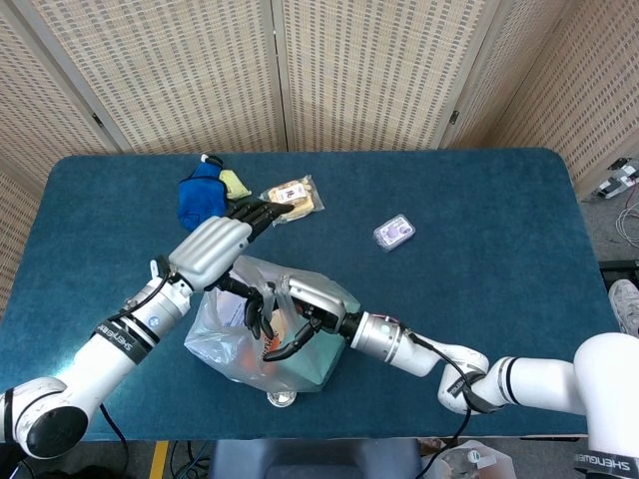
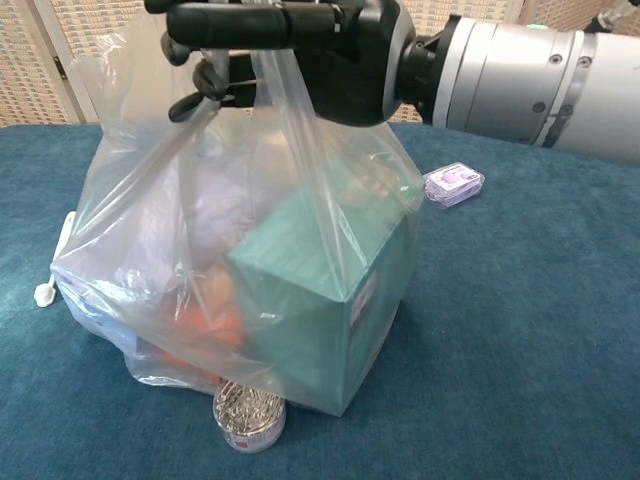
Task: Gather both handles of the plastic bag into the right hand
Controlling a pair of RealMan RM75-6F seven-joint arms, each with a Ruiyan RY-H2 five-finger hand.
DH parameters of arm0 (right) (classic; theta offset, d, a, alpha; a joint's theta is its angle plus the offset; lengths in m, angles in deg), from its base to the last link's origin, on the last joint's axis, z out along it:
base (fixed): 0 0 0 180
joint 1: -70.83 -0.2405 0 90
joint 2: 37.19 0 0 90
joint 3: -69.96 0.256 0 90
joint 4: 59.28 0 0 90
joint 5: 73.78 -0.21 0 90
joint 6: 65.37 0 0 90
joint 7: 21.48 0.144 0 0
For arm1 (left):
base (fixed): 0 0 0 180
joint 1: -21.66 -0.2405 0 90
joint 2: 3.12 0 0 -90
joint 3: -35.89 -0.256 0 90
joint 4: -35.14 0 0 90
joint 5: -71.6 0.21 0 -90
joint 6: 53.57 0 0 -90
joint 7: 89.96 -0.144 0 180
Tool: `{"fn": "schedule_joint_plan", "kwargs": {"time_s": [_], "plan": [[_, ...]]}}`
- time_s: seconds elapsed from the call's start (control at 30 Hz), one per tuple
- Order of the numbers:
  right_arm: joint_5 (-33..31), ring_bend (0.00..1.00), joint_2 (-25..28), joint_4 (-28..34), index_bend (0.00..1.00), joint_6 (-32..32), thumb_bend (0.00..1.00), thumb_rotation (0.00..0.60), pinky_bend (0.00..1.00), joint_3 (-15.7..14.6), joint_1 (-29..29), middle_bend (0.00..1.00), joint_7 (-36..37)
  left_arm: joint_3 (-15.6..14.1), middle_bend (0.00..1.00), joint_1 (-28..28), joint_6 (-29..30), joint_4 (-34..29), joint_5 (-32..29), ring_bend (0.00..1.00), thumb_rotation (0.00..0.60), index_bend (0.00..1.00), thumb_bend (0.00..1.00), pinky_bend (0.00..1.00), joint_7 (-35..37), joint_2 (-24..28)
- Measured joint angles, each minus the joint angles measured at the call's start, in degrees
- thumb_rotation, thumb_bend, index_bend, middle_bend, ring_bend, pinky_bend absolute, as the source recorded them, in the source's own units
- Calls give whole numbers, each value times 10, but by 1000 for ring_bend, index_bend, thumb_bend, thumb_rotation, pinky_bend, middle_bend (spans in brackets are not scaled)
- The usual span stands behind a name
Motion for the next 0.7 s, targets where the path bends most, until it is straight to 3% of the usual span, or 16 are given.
{"fn": "schedule_joint_plan", "kwargs": {"time_s": [0.33, 0.5, 0.7], "plan": [[0, 678, 3, -4, 554, 2, 0, 600, 425, 1, 1, 631, 44, -8, 72, -23, 38, 26, 15, 48, 600, 0, 195, 39, 11, 15], [-6, 702, 3, -6, 597, 1, 5, 600, 501, 5, 0, 667, 88, -13, 72, -48, 96, 39, 38, 48, 600, 0, 195, 39, 10, 10], [-20, 712, 3, -10, 630, -6, 119, 600, 579, 16, -4, 692, 159, -29, 72, -94, 187, 55, 102, 47, 600, 0, 196, 39, -13, 4]]}}
